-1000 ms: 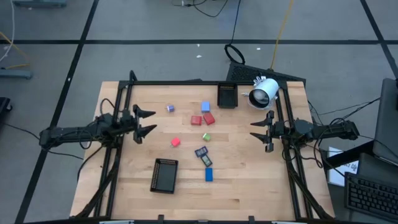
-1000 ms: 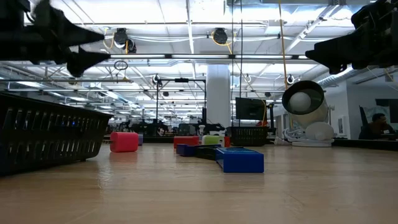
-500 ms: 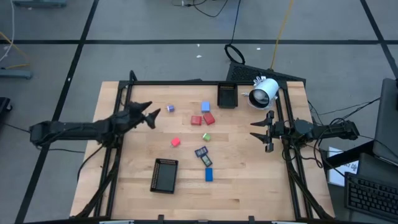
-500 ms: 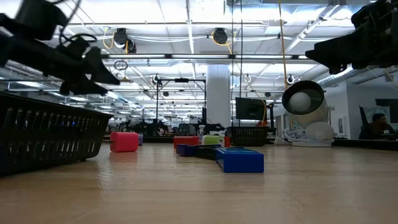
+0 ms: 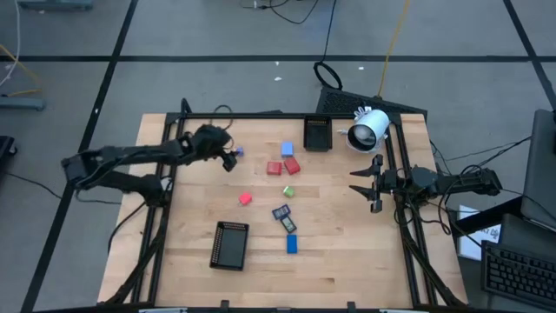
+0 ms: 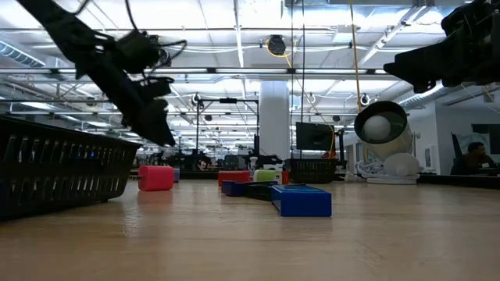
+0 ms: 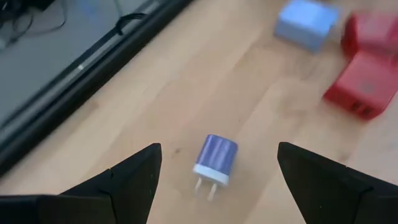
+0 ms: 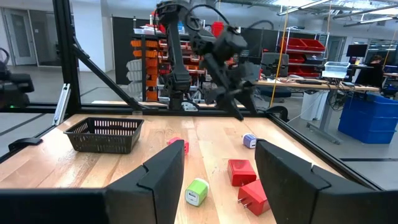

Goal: Pick & Place Office items
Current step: Put the purple charger adapter into the top black basket

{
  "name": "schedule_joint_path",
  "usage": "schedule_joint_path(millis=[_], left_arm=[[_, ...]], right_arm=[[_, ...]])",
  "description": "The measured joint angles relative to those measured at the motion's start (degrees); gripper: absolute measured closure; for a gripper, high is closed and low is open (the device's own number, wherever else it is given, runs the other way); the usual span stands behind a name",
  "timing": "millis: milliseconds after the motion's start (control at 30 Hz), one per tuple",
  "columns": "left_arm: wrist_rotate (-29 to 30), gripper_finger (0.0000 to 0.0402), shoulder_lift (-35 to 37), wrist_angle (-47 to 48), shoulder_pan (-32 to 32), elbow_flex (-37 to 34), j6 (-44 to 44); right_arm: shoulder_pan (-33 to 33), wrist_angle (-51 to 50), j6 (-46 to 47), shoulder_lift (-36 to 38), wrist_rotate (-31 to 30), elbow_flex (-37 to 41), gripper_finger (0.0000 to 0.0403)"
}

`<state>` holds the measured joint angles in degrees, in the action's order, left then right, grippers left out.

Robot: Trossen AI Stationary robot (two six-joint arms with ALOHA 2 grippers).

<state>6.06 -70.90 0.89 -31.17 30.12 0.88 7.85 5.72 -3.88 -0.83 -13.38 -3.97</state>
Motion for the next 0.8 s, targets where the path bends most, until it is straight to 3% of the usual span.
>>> schedule_joint_path(millis=[100, 267, 567, 667, 800], left_arm=[[-1.6, 0.0078, -5.8, -0.9, -1.0, 2.0, 5.5], [-5.2, 0.0078, -13.1, -1.2, -2.0, 3.2, 6.8], [-6.3, 0.0080, -18.6, -1.7, -3.0, 3.4, 8.7], [-6.7, 0.0098, -18.7, -1.8, -3.0, 3.4, 10.1], [-7.7, 0.0153, -18.7, -1.7, -3.0, 3.4, 10.9]], right_arm=[[0.0, 0.0, 0.0, 0.0, 0.0, 0.0, 0.0215], [0.0, 0.0, 0.0, 0.0, 0.0, 0.0, 0.0215], [0.0, 0.0, 0.0, 0.0, 0.0, 0.0, 0.0216], [0.0, 0.0, 0.0, 0.0, 0.0, 0.0, 0.0215], [0.0, 0.0, 0.0, 0.0, 0.0, 0.0, 0.0216]])
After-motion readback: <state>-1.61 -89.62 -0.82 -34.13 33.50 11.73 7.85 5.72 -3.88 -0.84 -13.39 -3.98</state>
